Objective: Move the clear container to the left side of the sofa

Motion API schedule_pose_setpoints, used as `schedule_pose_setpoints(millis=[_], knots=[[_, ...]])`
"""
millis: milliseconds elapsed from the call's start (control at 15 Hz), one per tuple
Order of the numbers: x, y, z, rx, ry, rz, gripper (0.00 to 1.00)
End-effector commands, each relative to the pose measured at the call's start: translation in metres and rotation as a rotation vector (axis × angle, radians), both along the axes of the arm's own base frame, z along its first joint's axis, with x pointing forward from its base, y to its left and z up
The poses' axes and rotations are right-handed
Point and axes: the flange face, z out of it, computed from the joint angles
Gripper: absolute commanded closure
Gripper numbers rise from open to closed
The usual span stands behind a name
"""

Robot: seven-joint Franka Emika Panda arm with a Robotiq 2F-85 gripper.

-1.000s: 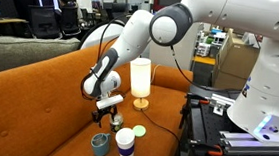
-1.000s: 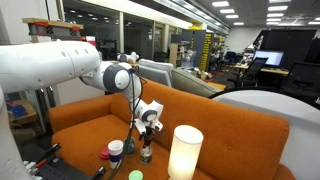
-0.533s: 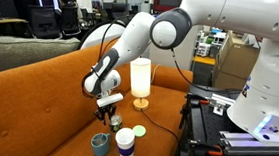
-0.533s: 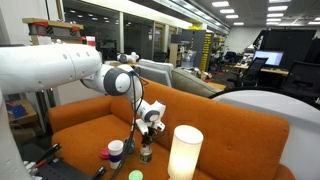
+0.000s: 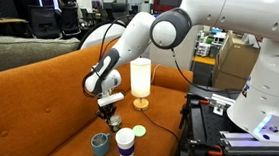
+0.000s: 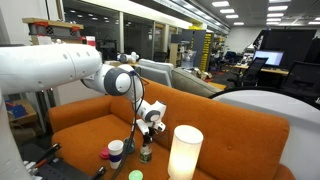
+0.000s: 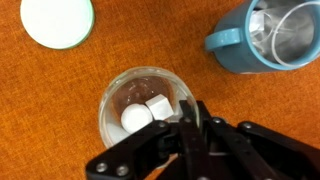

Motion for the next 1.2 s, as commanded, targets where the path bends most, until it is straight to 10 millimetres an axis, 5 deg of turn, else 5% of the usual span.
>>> schedule_pose_setpoints(millis=[0, 333, 533, 800, 1133], knots=[[0.0, -0.005, 0.01, -0.034, 0.024, 0.015, 0.98], [0.01, -0.015, 0.057, -0.096, -0.049, 0.092, 0.98], [0.028, 0.002, 0.104, -0.123, -0.143, 0.223, 0.98], [0.047, 0.069, 0.165, -0.142, -0.26, 0.444, 0.98], [0.056, 0.197, 0.186, -0.09, -0.308, 0.738, 0.98]])
